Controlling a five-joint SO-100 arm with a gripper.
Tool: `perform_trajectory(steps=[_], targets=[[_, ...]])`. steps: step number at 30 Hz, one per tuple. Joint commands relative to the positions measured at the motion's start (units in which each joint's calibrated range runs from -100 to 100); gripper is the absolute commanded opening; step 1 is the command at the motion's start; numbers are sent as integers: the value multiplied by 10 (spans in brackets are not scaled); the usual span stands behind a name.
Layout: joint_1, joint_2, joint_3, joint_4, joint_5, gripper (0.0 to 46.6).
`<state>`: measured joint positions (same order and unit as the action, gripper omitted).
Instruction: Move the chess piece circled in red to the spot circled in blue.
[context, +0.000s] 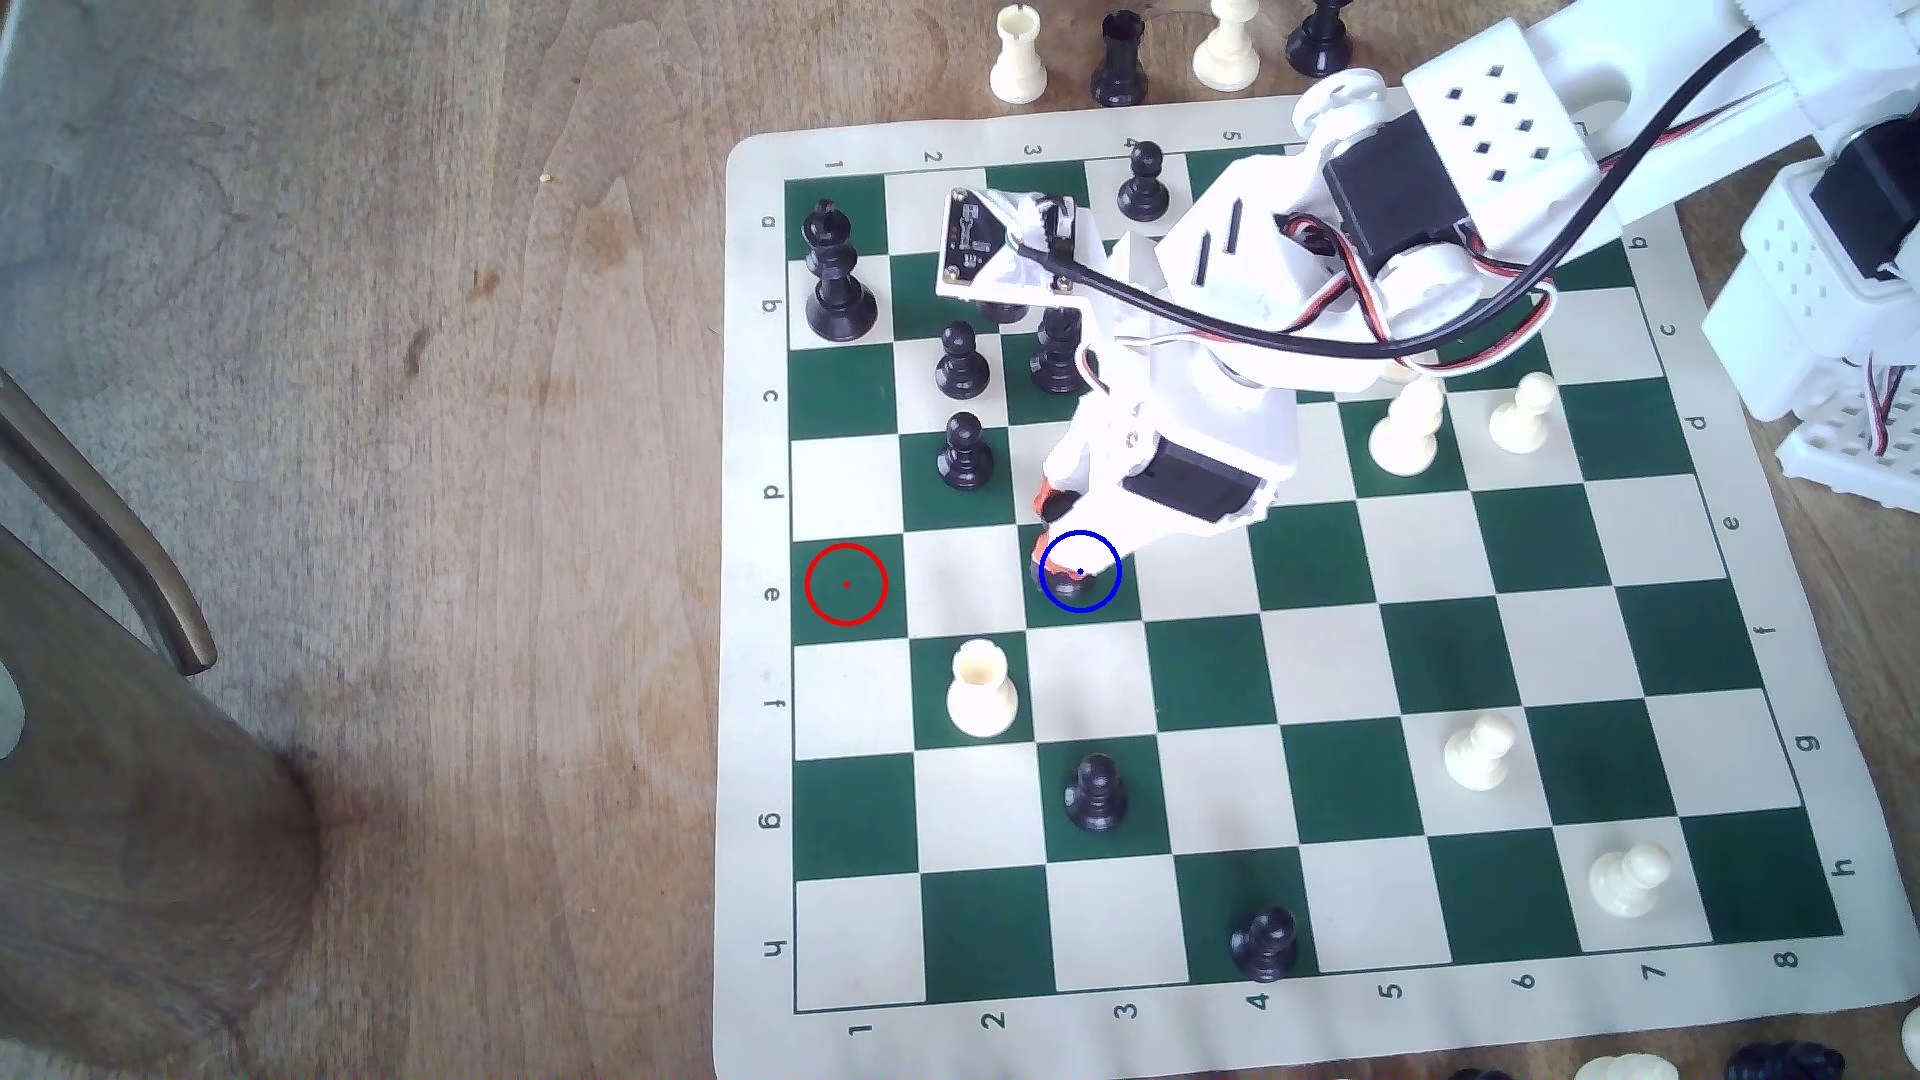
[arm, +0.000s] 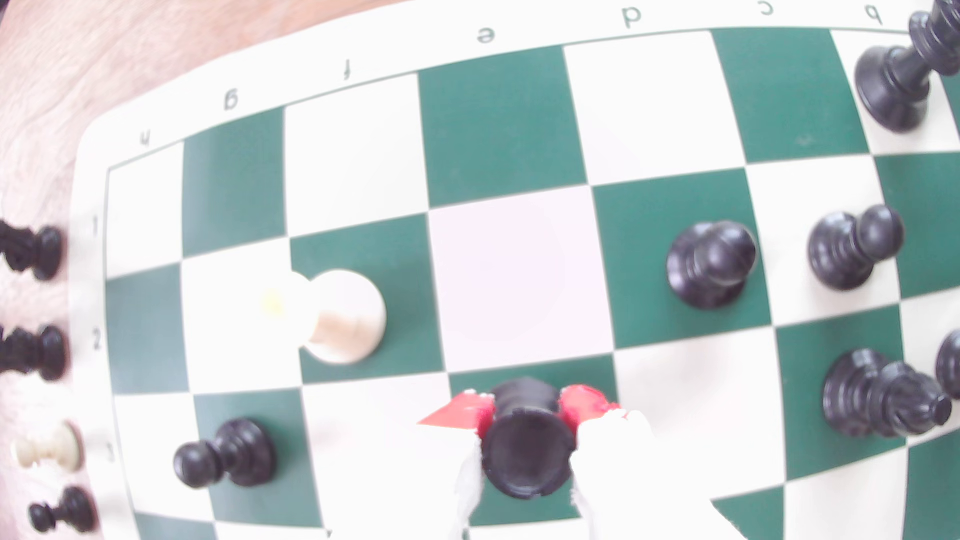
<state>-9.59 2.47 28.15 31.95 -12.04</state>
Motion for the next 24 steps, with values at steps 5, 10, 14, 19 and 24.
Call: perform_trajectory(steps=[5, 10, 14, 19, 24], targets=[[-8, -11, -7, 16, 5, 1], [-9, -3, -6, 11, 4, 1], [-9, 1, -6, 9, 5, 1], [-5, -1, -6, 8, 6, 1], [-4, -3, -6, 11, 9, 15]])
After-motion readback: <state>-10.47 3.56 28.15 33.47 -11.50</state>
